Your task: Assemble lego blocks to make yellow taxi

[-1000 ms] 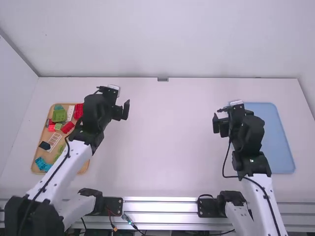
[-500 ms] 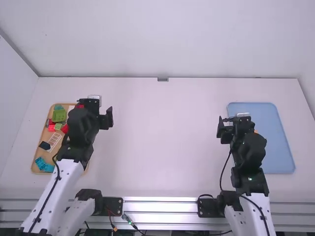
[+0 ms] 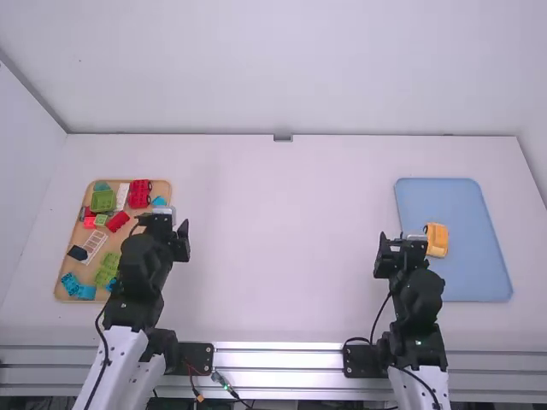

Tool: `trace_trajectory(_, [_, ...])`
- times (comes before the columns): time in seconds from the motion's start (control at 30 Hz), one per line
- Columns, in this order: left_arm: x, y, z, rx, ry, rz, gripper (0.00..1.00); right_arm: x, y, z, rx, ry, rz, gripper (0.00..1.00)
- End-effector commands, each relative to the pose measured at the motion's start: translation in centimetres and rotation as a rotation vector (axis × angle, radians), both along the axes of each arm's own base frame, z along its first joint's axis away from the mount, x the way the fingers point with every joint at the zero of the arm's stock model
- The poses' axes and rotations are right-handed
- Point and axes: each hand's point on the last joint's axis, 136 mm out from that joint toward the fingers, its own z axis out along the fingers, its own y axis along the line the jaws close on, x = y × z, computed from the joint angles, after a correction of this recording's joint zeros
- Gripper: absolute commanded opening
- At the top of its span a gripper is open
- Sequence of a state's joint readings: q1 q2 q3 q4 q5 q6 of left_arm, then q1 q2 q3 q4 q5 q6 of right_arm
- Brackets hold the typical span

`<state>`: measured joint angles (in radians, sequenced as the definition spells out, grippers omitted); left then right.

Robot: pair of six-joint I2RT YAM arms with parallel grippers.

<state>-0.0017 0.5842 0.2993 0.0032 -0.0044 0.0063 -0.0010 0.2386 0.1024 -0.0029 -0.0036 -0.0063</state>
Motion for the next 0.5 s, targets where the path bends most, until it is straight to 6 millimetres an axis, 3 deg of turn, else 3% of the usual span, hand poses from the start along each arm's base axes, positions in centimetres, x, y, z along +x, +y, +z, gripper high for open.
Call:
trace_trajectory(0.0, [-0.9, 0.0, -1.3, -0.007, -0.001, 0.000, 0.43, -0.3, 0.0, -1.4, 0.005, -0.003, -0.004, 0.40])
trace_trajectory(0.1, [-1.7, 0.0, -2.9, -0.007, -0.001, 0.000, 0.36, -0.5, 0.0, -2.3, 0.005, -0.017, -0.004, 0.34])
trace_trajectory(0.37, [-3.2, 0.0, -6.8, -0.007, -0.001, 0.000, 0.20, -0.7, 0.0, 0.5, 0.006, -0.139, -0.004, 0.20])
trace_trajectory(0.47, [-3.2, 0.0, -6.2, -0.007, -0.041, 0.000, 0.15, -0.7, 0.0, 0.5, 0.006, -0.139, -0.004, 0.16])
